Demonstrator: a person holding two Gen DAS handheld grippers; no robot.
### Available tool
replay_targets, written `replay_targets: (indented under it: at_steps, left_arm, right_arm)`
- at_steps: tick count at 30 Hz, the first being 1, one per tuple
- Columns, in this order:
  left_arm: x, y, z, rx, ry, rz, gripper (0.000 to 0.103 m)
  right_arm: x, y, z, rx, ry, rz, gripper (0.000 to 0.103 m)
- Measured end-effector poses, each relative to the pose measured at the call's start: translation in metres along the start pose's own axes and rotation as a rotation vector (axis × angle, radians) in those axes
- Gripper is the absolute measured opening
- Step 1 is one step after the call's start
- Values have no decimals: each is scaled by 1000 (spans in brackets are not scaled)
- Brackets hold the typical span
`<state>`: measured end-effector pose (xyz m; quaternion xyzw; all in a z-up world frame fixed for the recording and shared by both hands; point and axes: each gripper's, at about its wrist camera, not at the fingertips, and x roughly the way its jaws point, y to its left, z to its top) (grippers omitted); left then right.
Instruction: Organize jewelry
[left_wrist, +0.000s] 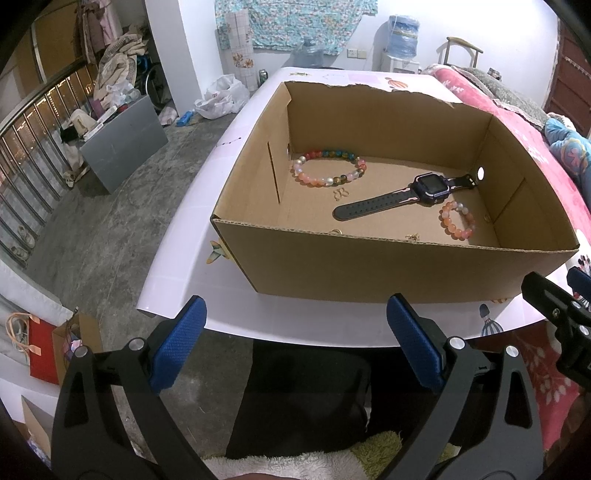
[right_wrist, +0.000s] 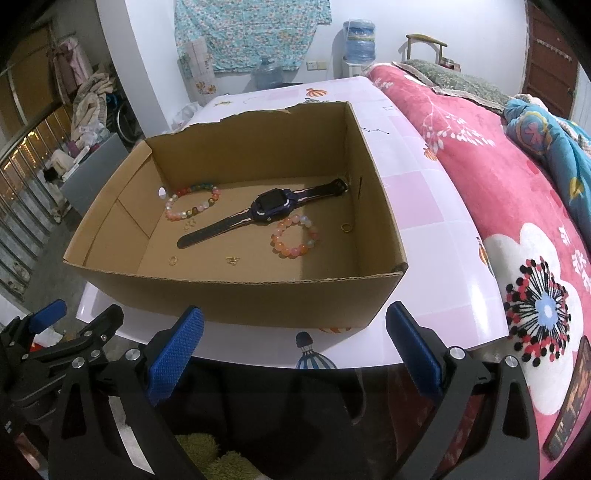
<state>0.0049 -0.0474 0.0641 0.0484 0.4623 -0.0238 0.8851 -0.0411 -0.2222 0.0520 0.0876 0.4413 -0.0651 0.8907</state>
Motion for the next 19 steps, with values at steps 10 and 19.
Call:
replay_targets:
  at_steps: [10,19]
  left_arm:
    - [0,-1,0,-1,-1,-2,95]
    - [-2,-2,0,1,2,-3,95]
  right_arm:
    - [0,-1,0,2,1,2,96]
    - [-1,-1,-1,5,3,3,96]
